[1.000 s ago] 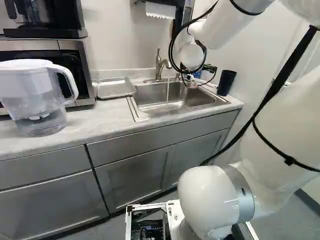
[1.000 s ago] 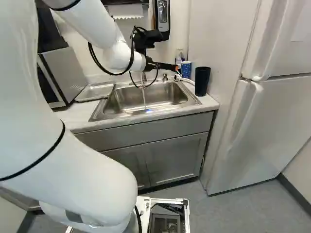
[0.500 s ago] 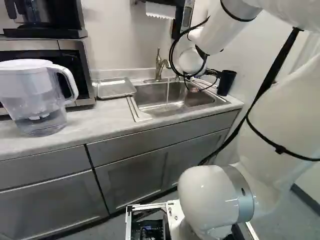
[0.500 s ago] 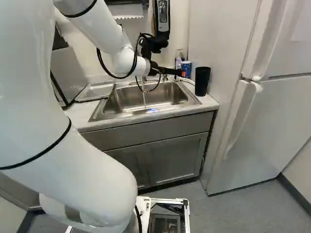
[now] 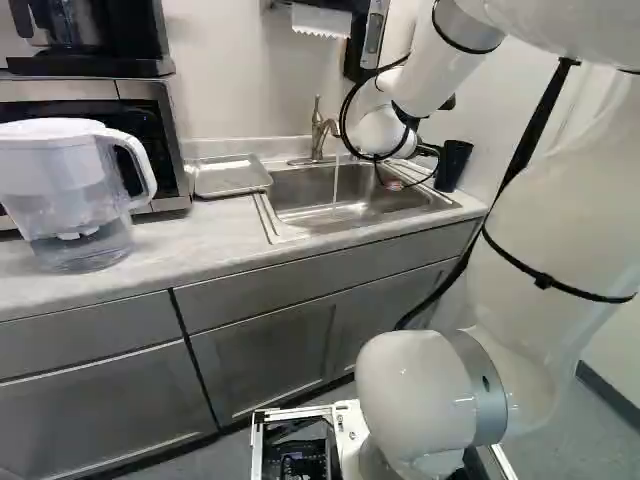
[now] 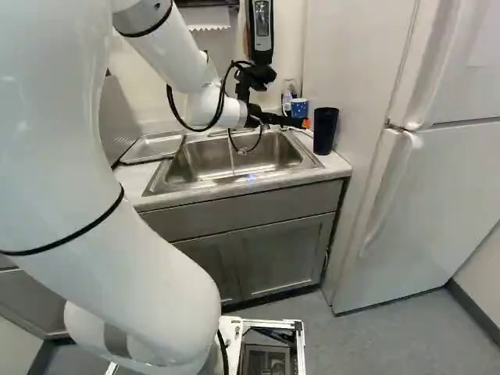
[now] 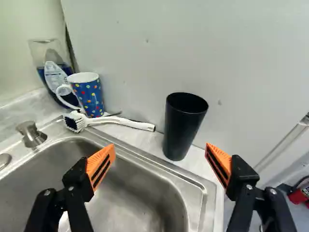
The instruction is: Rinse the cup and place it in the tray
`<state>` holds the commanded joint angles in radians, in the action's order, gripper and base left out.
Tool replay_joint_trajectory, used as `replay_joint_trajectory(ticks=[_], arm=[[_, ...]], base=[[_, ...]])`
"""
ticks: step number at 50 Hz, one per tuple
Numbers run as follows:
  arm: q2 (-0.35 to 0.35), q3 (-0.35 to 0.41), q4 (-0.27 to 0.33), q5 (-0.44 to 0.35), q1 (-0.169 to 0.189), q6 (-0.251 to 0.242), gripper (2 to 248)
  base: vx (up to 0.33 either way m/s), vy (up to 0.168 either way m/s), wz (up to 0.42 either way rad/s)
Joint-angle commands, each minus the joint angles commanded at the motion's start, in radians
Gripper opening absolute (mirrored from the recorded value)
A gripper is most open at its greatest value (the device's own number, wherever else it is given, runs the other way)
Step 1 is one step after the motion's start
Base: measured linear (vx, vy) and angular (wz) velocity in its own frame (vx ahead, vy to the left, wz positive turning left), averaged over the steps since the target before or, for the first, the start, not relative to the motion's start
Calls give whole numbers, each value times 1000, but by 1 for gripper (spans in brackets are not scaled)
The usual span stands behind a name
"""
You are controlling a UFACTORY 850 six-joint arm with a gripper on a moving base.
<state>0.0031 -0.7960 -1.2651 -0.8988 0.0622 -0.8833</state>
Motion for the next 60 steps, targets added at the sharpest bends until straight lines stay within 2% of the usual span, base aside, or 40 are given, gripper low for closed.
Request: replay_joint_trajectory(ticks=[13,37,42,50,60], arm=[[-32,-20,-2,-45,10,0,247],[-131,-62,-2,-46,14,0,247],[-143,-62,-2,-46,14,24,247],[-162,-60,-2,-49,17,97,247],[-186,-59,-2,-81,20,97,247]], base=[[0,0,0],[0,0,0],[0,0,0],[0,0,0],[0,0,0]])
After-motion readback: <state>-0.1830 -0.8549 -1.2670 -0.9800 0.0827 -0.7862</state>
